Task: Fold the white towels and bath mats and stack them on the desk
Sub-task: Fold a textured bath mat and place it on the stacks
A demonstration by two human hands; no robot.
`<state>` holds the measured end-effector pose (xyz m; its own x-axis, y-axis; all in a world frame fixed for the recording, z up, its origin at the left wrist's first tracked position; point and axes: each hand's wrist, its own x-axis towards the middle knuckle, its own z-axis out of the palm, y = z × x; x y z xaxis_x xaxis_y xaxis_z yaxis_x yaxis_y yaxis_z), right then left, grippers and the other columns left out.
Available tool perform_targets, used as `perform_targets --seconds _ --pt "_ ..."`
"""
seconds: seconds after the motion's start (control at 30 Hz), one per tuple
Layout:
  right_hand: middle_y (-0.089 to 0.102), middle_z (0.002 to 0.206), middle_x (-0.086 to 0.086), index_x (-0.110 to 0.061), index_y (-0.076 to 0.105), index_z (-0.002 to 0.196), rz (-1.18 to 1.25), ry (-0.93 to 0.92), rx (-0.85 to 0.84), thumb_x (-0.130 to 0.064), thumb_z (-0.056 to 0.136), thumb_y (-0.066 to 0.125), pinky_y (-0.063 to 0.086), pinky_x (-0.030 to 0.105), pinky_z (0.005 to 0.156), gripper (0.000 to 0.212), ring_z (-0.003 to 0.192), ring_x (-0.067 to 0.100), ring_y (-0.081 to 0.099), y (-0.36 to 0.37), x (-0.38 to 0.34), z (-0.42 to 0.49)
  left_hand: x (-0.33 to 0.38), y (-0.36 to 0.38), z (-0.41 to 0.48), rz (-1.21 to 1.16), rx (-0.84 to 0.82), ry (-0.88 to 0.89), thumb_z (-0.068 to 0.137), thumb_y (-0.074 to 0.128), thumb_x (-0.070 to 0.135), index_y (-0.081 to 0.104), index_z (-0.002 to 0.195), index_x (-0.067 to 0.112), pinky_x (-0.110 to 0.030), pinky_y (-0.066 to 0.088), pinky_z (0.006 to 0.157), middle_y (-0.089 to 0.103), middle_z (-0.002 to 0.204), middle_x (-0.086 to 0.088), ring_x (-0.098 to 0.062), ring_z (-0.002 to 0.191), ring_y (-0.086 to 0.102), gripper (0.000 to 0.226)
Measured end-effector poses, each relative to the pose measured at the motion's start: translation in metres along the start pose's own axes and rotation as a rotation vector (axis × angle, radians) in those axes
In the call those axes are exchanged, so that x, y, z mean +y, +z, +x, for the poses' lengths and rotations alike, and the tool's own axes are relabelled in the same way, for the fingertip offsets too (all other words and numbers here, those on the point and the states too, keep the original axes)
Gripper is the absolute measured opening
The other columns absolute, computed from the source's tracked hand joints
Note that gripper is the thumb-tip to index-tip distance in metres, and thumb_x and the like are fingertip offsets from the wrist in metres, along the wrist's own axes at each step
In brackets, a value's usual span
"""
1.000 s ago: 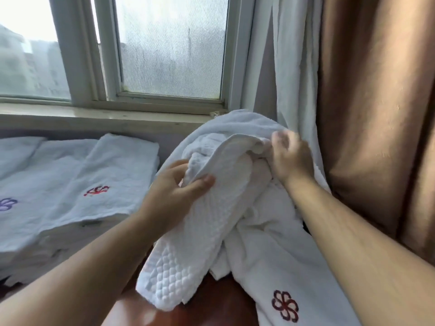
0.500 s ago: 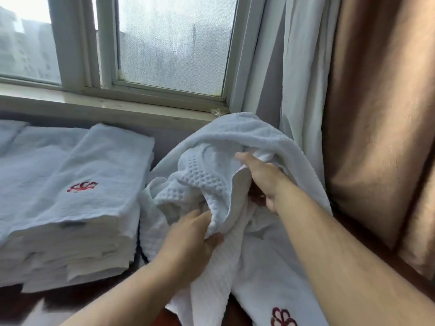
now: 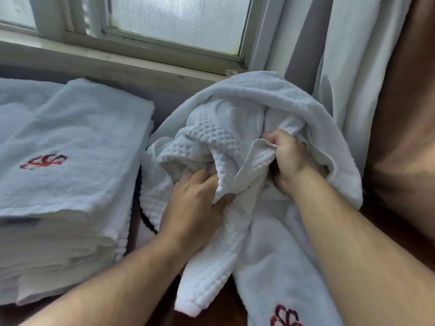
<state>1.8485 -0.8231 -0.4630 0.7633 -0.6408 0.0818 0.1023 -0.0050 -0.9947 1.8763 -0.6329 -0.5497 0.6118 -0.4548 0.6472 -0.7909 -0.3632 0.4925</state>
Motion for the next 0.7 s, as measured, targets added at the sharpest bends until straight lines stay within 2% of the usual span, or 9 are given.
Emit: perform_targets --seconds 0.13,0.23,0.33,0.4,0.47,0.53,0.63,0.67,0.7 --pt "0.053 0.047 0.004 -0.017 0.054 0.042 0.088 0.022 0.002 -0.018 0.061 0.054 0.048 0.023 0.047 0.019 0.043 0.018 0.056 -0.001 0.007 0.001 -0.010 0.004 0.005 -0.029 -0.013 -0.011 0.091 0.069 0.032 0.063 0.100 0.031 -0.032 0.040 0.076 0.056 0.094 0.010 -0.014 0.092 0.049 0.011" --pt "0.052 0.047 0.001 -0.022 0.051 0.038 -0.059 0.058 0.024 -0.016 0.070 0.054 0.045 0.026 0.051 0.033 0.046 0.018 0.054 0.006 -0.012 -0.010 -0.001 -0.007 0.012 -0.063 -0.139 -0.098 0.092 0.068 0.031 0.068 0.104 0.030 -0.033 0.044 0.082 0.062 0.102 0.011 -0.014 0.100 0.053 0.012" --pt "0.045 0.055 0.003 -0.023 0.042 0.048 -0.162 0.043 -0.013 -0.018 0.077 0.052 0.039 0.031 0.059 0.031 0.058 0.021 0.047 0.018 -0.074 -0.023 0.020 -0.047 0.041 -0.448 -0.237 -0.299 0.093 0.067 0.027 0.071 0.094 0.025 -0.039 0.055 0.085 0.073 0.093 0.011 -0.016 0.095 0.067 0.005" --pt "0.034 0.062 0.003 -0.026 0.028 0.064 0.058 -0.016 -0.130 -0.023 0.069 0.051 0.032 0.032 0.060 0.024 0.061 0.021 0.037 0.024 -0.119 -0.033 0.042 -0.082 0.066 -0.702 -0.131 -0.416 0.088 0.065 0.049 0.072 0.103 0.024 -0.045 0.058 0.087 0.075 0.098 0.003 -0.020 0.095 0.071 0.030" --pt "0.020 0.073 0.000 -0.026 0.019 0.081 0.352 -0.091 -0.283 -0.022 0.066 0.050 0.030 0.034 0.064 0.035 0.067 0.021 0.026 0.026 -0.152 -0.047 0.059 -0.112 0.082 -0.886 -0.049 -0.543 0.085 0.060 0.064 0.070 0.110 0.028 -0.038 0.059 0.083 0.074 0.105 0.003 -0.014 0.092 0.071 0.044" --pt "0.020 0.085 0.000 -0.025 0.019 0.091 0.494 -0.113 -0.448 -0.019 0.064 0.050 0.036 0.038 0.082 0.042 0.081 0.023 0.030 0.024 -0.168 -0.072 0.071 -0.133 0.084 -0.999 -0.002 -0.664 0.094 0.056 0.059 0.070 0.096 0.026 -0.021 0.051 0.056 0.073 0.091 0.005 -0.005 0.066 0.068 0.036" --pt "0.041 0.095 0.005 -0.021 0.042 0.098 0.505 -0.099 -0.522 -0.017 0.061 0.052 0.035 0.046 0.103 0.038 0.103 0.030 0.041 0.013 -0.166 -0.104 0.077 -0.146 0.068 -0.779 -0.012 -0.661 0.095 0.060 0.029 0.065 0.082 0.019 -0.014 0.031 0.038 0.060 0.062 0.002 -0.007 0.041 0.051 0.016" --pt "0.043 0.097 0.008 -0.018 0.045 0.100 0.482 -0.078 -0.490 -0.016 0.061 0.053 0.036 0.048 0.102 0.040 0.105 0.031 0.041 0.009 -0.160 -0.111 0.077 -0.148 0.061 -0.663 -0.030 -0.661 0.093 0.062 0.025 0.067 0.094 0.018 -0.016 0.034 0.040 0.062 0.061 0.004 -0.007 0.044 0.055 0.009" --pt "0.043 0.097 0.009 -0.017 0.046 0.099 0.442 -0.049 -0.443 -0.016 0.062 0.053 0.038 0.048 0.099 0.038 0.104 0.031 0.042 0.004 -0.152 -0.117 0.076 -0.150 0.053 -0.548 -0.059 -0.683 0.092 0.063 0.024 0.064 0.112 0.015 -0.018 0.039 0.045 0.065 0.070 0.005 -0.008 0.055 0.061 0.022"
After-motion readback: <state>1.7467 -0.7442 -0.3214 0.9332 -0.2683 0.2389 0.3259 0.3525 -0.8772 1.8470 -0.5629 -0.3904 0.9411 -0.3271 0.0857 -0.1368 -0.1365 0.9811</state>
